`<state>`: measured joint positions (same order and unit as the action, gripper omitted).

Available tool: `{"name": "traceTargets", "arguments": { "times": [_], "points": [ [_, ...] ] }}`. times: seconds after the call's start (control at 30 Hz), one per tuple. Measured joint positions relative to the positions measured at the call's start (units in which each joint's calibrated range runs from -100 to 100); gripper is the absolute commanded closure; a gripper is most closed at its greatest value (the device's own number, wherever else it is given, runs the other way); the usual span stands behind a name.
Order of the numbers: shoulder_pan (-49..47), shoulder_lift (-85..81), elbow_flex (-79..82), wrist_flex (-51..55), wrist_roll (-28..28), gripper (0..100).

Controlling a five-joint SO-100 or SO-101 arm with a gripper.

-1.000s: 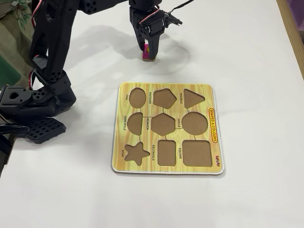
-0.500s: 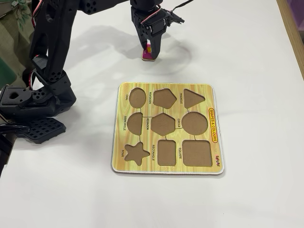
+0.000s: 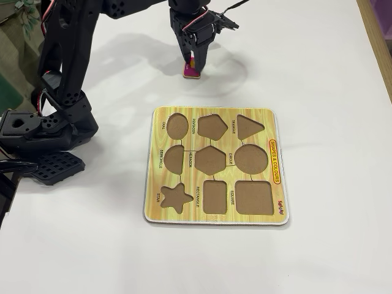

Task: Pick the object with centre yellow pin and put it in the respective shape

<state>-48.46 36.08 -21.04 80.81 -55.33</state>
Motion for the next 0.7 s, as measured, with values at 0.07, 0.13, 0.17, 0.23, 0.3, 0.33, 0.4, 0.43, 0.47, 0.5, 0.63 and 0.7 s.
{"name": "traceTargets", "arguments": {
  "times": [0.07, 0.13, 0.17, 0.23, 0.3, 0.33, 0.4, 0.43, 0.47, 0.5, 0.63, 0.7],
  "points": [
    [0.00, 0.00, 0.00, 0.00, 0.00, 95],
    [0.56, 0.00, 0.00, 0.00, 0.00, 99],
    [0.56, 0.00, 0.00, 0.00, 0.00, 99],
    [0.75, 0.00, 0.00, 0.00, 0.00, 99],
    [0.75, 0.00, 0.00, 0.00, 0.00, 99],
    [0.75, 0.00, 0.00, 0.00, 0.00, 99],
    [0.75, 0.00, 0.00, 0.00, 0.00, 99],
    [0.75, 0.00, 0.00, 0.00, 0.00, 99],
    [0.75, 0.00, 0.00, 0.00, 0.00, 99],
    [0.75, 0.00, 0.00, 0.00, 0.00, 99],
    [0.75, 0.00, 0.00, -0.09, 0.68, 99],
    [0.84, 0.00, 0.00, -0.17, 2.34, 99]
  ]
}}
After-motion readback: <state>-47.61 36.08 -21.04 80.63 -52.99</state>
